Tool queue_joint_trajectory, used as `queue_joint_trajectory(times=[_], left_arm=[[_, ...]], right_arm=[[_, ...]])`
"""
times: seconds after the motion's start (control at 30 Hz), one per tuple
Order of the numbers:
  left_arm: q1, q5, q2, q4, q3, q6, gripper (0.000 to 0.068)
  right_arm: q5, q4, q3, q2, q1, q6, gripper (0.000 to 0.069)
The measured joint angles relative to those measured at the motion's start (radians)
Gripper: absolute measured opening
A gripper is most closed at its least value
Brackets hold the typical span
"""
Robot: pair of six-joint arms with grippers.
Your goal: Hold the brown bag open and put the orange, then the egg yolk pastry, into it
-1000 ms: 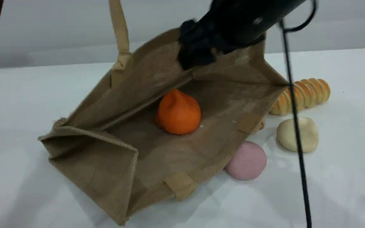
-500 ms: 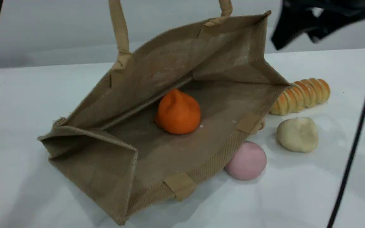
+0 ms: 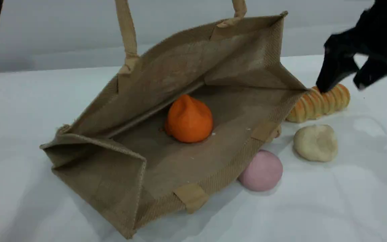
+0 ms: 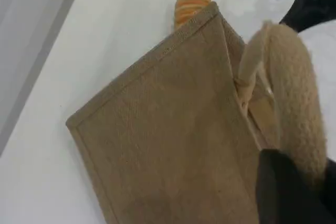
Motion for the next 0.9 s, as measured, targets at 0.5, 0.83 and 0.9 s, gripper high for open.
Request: queue_joint_trajectory(times=[0.5,0.83,0.9], left_arm=[[0.0,0.0,0.0,-0.003,0.0,-0.001,0.0091],[0.0,0.0,0.0,-0.003,0.0,0.0,0.0091],[0.0,0.0,0.0,-0.003,0.0,0.0,0.0091]], right_arm=[[-0.029,0.063,0.0,0.111,0.006,-0.038,0.0547],[-0.052,0.082,-0.004,0.173,0.006,-0.059,0.0546],[-0.049,0.085,-0.017,0.19,0.006,-0.059,0.0545]])
